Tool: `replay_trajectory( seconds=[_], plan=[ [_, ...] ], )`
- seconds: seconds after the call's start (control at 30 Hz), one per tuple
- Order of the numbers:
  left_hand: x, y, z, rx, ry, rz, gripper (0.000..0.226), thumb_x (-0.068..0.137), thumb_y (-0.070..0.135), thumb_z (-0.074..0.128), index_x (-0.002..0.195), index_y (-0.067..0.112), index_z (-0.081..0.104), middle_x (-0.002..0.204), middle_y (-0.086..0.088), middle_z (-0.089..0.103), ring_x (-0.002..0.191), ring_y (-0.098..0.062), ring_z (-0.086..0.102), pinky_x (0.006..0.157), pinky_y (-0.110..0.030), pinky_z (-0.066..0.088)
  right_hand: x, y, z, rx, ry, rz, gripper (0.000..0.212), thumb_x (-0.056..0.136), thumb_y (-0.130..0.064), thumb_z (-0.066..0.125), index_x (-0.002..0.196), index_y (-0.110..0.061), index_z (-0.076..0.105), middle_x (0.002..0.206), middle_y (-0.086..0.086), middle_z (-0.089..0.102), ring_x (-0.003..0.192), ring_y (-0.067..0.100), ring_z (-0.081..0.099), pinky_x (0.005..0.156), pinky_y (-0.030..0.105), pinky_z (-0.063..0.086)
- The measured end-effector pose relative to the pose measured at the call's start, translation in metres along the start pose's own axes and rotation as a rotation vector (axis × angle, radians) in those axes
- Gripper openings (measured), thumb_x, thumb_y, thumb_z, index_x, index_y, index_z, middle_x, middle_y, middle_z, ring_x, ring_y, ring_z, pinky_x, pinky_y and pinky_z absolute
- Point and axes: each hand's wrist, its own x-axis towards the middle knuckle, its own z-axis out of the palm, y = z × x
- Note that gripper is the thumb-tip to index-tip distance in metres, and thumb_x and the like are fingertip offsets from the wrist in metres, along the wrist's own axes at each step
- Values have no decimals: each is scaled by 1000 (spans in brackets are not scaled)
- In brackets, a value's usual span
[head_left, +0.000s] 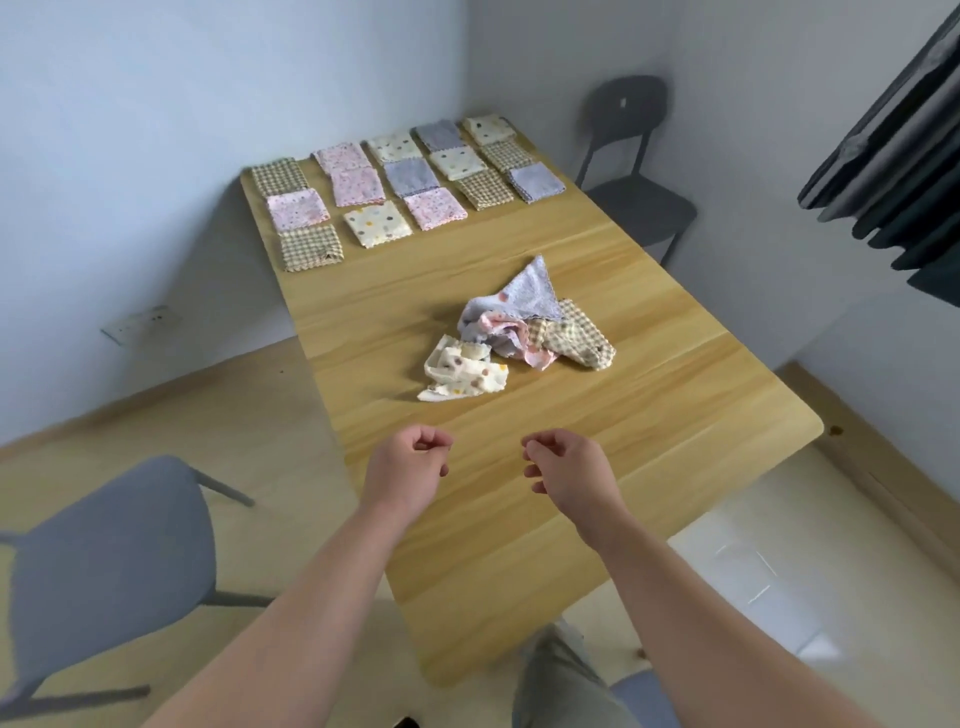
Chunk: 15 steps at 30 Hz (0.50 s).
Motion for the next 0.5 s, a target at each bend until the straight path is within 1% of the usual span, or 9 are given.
replay_trajectory(
  seconds=[0.1, 0.17, 0.2, 0.27, 0.33, 0.43, 0.5],
  plan=[
    [16, -5, 13, 9, 67, -47, 22, 91, 12, 62, 81, 29, 73, 76, 6, 71, 77, -19, 72, 63, -34, 55, 36, 2, 0, -34, -64, -18, 15, 100, -21, 58, 96, -24, 72, 89, 1, 74, 88, 26, 72, 78, 45, 62],
    [27, -6, 24, 21, 126, -71, 22, 90, 14, 63, 81, 32, 73, 75, 9, 71, 74, -20, 72, 69, -38, 58, 63, 5, -4, -60, -131, -18, 16, 100, -19, 57, 96, -23, 72, 89, 0, 74, 87, 23, 72, 77, 44, 62],
    [31, -6, 29, 23, 158, -90, 22, 90, 14, 63, 82, 32, 73, 75, 9, 71, 73, -20, 71, 69, -38, 57, 76, 5, -6, -84, -174, -26, 16, 100, -19, 57, 97, -22, 72, 90, -1, 74, 86, 20, 72, 77, 43, 62],
    [41, -2, 44, 14, 227, -153, 22, 92, 13, 61, 86, 31, 73, 77, 6, 72, 75, -21, 70, 64, -32, 54, 105, 3, -14, -150, -255, -47, 15, 100, -19, 56, 99, -21, 71, 92, -1, 73, 85, 16, 71, 76, 40, 62],
    [48, 4, 59, -43, 297, -201, 23, 95, 10, 60, 87, 28, 72, 83, 3, 72, 76, -17, 71, 59, -28, 50, 128, 0, -20, -183, -309, -72, 15, 99, -19, 57, 98, -21, 71, 92, 0, 74, 85, 17, 71, 77, 40, 61],
    [57, 9, 83, -124, 378, -255, 21, 96, 12, 59, 91, 28, 71, 91, 4, 69, 74, -10, 69, 56, -24, 49, 154, -7, -27, -206, -337, -99, 13, 97, -19, 59, 95, -22, 71, 90, 1, 74, 86, 20, 72, 79, 45, 61],
    [64, 12, 94, -117, 417, -247, 20, 95, 13, 59, 93, 29, 71, 88, 5, 69, 69, -9, 66, 54, -25, 49, 168, -9, -27, -208, -352, -135, 12, 96, -20, 60, 93, -24, 70, 88, -1, 74, 86, 21, 72, 80, 48, 61]
  ],
)
